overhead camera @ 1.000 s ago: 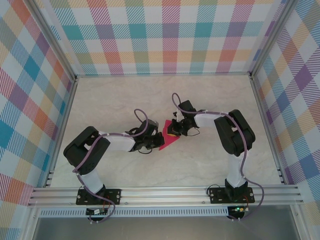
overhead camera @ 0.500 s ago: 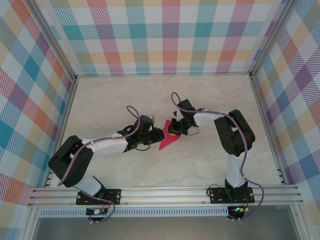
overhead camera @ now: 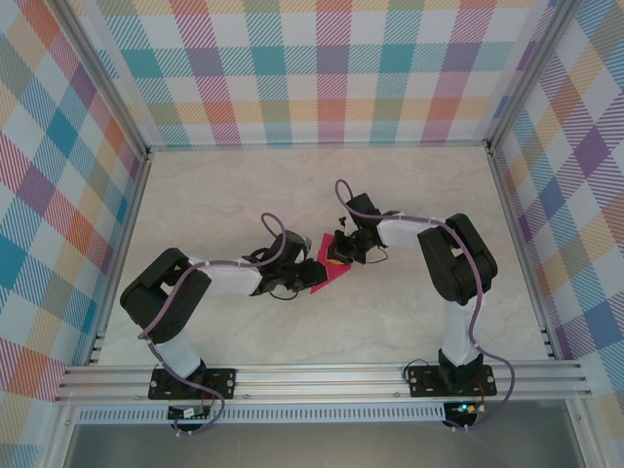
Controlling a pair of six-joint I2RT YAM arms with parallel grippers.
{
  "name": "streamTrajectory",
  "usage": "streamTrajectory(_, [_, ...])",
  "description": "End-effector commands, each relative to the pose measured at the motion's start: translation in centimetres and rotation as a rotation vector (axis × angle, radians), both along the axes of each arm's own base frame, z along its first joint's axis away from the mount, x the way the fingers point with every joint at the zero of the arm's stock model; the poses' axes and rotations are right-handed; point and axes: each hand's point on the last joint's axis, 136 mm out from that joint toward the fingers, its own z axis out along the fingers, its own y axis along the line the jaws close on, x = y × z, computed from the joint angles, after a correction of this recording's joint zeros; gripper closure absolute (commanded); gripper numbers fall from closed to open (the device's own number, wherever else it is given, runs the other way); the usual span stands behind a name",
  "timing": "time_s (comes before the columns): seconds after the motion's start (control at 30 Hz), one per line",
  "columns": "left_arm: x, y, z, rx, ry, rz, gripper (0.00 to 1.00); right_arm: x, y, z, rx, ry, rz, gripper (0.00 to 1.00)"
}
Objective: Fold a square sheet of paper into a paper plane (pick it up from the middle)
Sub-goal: Fourth fold the wing at the center of the table.
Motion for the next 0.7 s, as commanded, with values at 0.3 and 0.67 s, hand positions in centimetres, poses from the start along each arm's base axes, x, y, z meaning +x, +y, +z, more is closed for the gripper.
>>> streamTrajectory(0.3, [-1.3, 2.6, -2.8, 0.133, 0.049, 0.031, 0.80, -1.1, -2.8, -3.8, -0.167, 0.077, -0.051, 0.95])
streamTrajectory(0.67, [-1.5, 3.7, -2.5, 0.180, 0.049, 0.051, 0.82, -1.1, -2.9, -4.2, -0.174, 0.083, -0.052, 0.95])
